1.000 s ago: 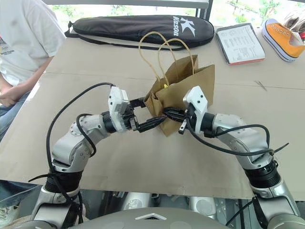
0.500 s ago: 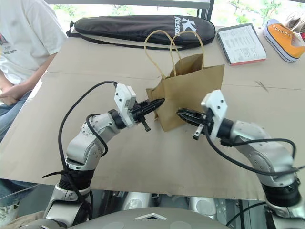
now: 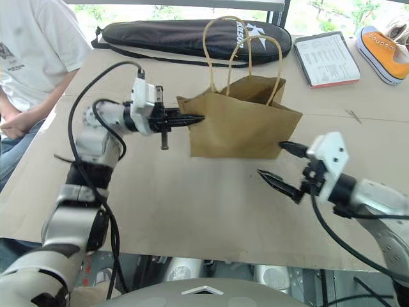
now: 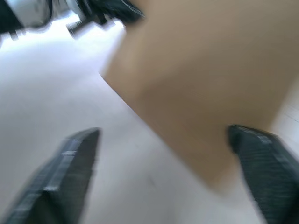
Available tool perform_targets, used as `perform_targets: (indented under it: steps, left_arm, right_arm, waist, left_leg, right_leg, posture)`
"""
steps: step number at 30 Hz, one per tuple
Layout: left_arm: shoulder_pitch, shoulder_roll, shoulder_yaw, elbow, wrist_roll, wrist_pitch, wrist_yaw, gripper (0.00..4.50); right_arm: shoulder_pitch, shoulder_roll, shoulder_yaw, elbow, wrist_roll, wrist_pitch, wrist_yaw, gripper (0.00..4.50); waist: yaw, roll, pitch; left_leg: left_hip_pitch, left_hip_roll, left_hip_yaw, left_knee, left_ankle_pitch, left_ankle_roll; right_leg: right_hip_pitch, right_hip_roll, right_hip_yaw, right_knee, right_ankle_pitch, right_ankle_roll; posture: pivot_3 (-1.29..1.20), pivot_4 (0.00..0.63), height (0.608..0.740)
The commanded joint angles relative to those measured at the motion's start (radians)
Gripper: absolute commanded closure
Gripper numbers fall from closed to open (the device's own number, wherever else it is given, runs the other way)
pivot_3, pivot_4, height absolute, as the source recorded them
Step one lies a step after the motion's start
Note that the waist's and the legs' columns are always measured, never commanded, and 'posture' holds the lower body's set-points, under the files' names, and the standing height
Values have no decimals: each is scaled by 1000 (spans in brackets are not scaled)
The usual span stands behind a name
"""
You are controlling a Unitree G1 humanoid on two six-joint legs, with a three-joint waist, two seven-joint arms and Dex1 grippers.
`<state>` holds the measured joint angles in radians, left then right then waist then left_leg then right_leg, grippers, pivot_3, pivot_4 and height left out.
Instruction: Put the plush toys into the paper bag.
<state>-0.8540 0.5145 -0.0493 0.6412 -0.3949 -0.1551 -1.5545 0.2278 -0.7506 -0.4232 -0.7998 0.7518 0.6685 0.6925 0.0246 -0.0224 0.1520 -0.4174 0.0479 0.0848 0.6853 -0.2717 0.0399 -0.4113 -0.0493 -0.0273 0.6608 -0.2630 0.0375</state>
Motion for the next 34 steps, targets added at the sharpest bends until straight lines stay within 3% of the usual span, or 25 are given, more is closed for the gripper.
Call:
perform_targets:
  steps: [1, 6, 9, 13, 16, 17, 21, 26, 30, 34]
  left_arm:
    - [-42, -16, -9, 118, -8, -86, -60, 4500]
    - [-73, -19, -36, 255, 28, -190, -60, 4500]
    - [-79, -5, -32, 300, 14, -158, -60, 3518]
    - [-80, 2, 21, 295, -3, -114, -60, 1607]
    - [38, 68, 80, 75, -29, 57, 50, 234]
    - [80, 89, 91, -2, -38, 119, 78, 69]
    - [336, 203, 170, -426, -140, 472, 241, 69]
    - [700, 255, 345, -836, -268, 712, 439, 69]
    - [942, 261, 461, -1010, -307, 774, 504, 69]
    - [1049, 251, 513, -1047, -327, 777, 519, 69]
  right_arm:
    - [81, -15, -149, -64, 19, -36, 40, 54]
    - [172, -2, -206, -87, -1, -67, 53, 54]
    - [176, 11, -173, -89, -30, -102, 44, 0]
    - [181, 20, -169, -78, -54, -141, 49, 0]
    - [206, 21, -214, -14, -73, -194, 107, 0]
    - [214, 19, -232, -1, -68, -203, 125, 0]
    - [247, 1, -312, 65, -49, -234, 206, 0]
    - [287, -14, -366, 156, -83, -290, 300, 0]
    - [323, -25, -395, 211, -112, -326, 357, 0]
    - [328, -35, -395, 252, -139, -354, 391, 0]
  waist:
    - [-5, 0, 0]
    - [-15, -1, 0]
    - [-14, -1, 0]
    - [-11, -1, 0]
    - [-13, -1, 0]
    - [-18, -1, 0]
    - [-26, 0, 0]
    - [-27, 0, 0]
    - [-23, 1, -1]
    - [-13, 2, -2]
  left_leg:
    - [0, 0, 0, 0, 0, 0]
    - [1, 1, -2, 0, -2, 4]
    - [1, 1, -2, 0, -2, 4]
    - [1, 1, -2, 1, -2, 4]
    - [1, 1, -2, 1, -2, 3]
    - [1, 1, -2, 1, -2, 3]
    - [2, 7, -1, 0, 0, 0]
    - [3, 8, -1, 0, 0, 0]
    - [4, 7, -1, 0, 0, 0]
    - [5, 7, -1, 0, -2, 3]
  right_leg:
    - [0, 0, 0, 0, 0, 0]
    - [0, 1, 0, 2, 0, 0]
    - [0, 1, 0, 2, 0, 0]
    - [0, 0, 0, 2, 0, 0]
    - [0, 0, 0, 2, 0, 0]
    - [0, 0, 1, 2, 0, 0]
    - [0, 0, 1, 2, 0, 0]
    - [2, -3, 4, 3, 0, 0]
    - [2, -4, 5, 3, 0, 0]
    - [3, -3, 4, 3, -1, 0]
  posture:
    - [0, 150, 740]
    - [0, 150, 740]
    - [0, 150, 740]
    - [0, 150, 740]
    - [0, 150, 740]
    - [0, 150, 740]
    - [0, 150, 740]
    - [0, 150, 740]
    - [0, 150, 740]
    - [0, 150, 740]
